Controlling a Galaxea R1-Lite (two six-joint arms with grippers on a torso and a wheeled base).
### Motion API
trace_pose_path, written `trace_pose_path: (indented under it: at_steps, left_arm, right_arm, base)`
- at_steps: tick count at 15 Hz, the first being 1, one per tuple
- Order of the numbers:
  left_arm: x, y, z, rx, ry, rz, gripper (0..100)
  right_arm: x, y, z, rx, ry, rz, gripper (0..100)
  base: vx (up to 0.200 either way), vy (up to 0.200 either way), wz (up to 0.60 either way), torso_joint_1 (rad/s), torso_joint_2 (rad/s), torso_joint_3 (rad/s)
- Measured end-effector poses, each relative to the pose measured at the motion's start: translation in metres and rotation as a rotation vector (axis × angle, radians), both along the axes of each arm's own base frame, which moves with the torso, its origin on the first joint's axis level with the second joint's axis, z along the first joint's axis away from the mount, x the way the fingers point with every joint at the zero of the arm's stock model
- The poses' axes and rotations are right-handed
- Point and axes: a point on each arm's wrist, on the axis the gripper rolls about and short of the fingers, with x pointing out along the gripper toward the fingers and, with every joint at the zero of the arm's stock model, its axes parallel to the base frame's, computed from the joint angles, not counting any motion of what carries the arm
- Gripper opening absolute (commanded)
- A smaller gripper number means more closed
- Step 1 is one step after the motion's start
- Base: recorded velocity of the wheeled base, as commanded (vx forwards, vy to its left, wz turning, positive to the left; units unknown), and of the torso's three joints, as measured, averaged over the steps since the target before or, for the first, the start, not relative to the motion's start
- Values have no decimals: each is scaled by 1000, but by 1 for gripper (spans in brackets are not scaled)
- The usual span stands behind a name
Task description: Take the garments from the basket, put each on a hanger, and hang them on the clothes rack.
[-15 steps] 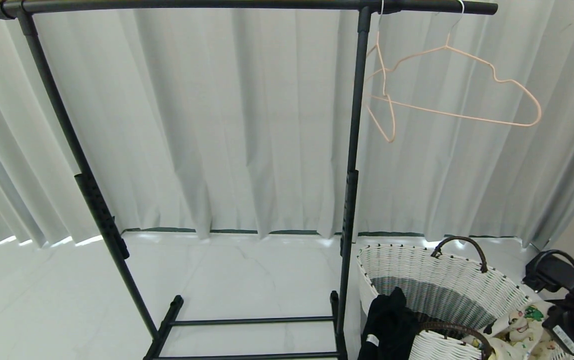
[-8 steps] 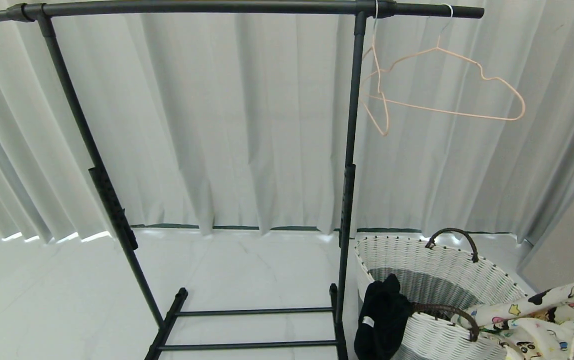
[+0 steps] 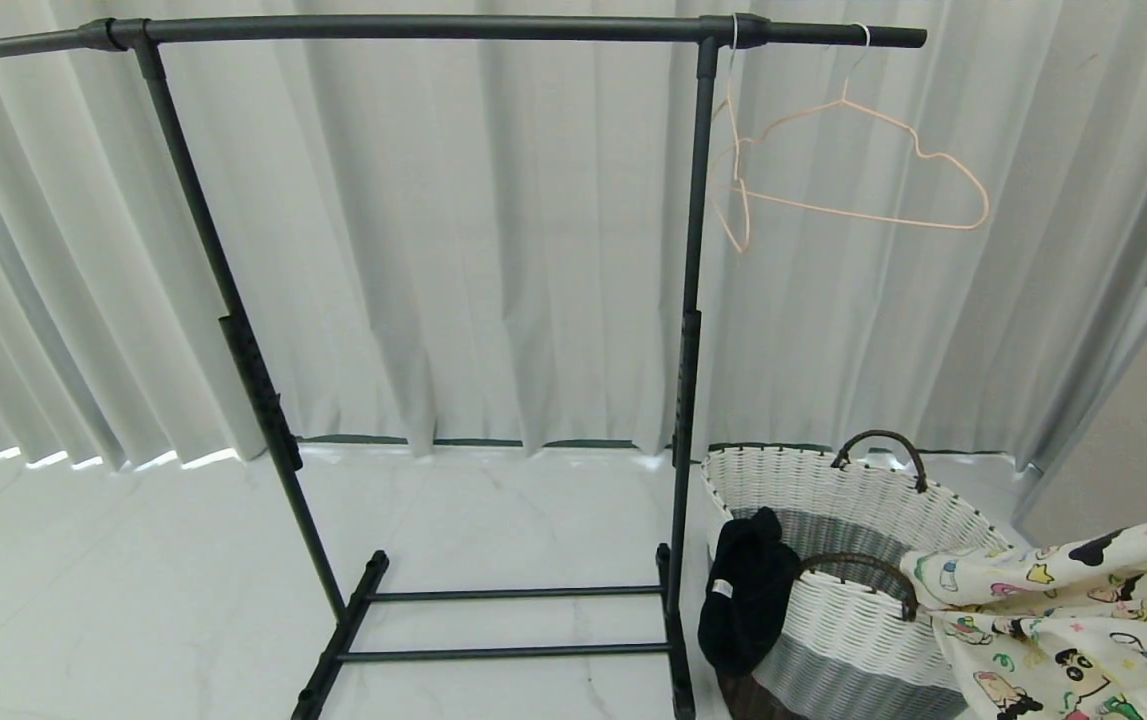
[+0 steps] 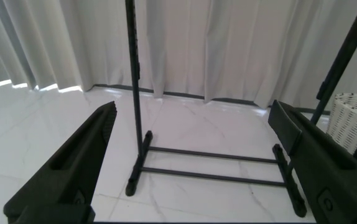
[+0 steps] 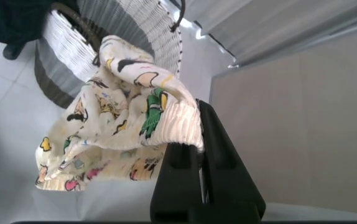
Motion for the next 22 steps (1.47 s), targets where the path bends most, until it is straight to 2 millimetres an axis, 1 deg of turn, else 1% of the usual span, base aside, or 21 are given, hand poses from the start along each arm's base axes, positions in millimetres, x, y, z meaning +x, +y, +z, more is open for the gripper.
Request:
trace_pose_path:
  at_steps: [4,10,12,17,20,21,22]
  left_arm:
    - [0,0,0,0,0,1,100]
    - [0,0,0,-20,-2,1,100]
    - [0,0,0,-45,-5,2,100]
    - [0,0,0,-8,-1,-1,100]
    - [0,0,0,-3,-2,-7,100]
    - [0,-1,1,2,-11,-26,100]
    - [-1,-2,7,6,-32,-71,100]
  right_arm:
    - [0,0,0,0,-2,1,0]
    - [6,2,-2,-2,22,16,0]
    - [9,3,-3,-2,34,26,0]
    - [15,7,-5,26,58,36,0]
    - [13,10,-6,35,93,57,0]
    - [11,10,-4,38,115,55,0]
    - [8,10,1,48,133,56,0]
  base:
    - [0,200,0,6,0,4]
    - [0,200,0,2,2,2]
    - [0,0,0,0,0,0]
    - [0,0,0,0,0,0]
    - [0,0,0,0,0,0]
    - [0,0,0,0,0,0]
    - [0,0,0,0,0,0]
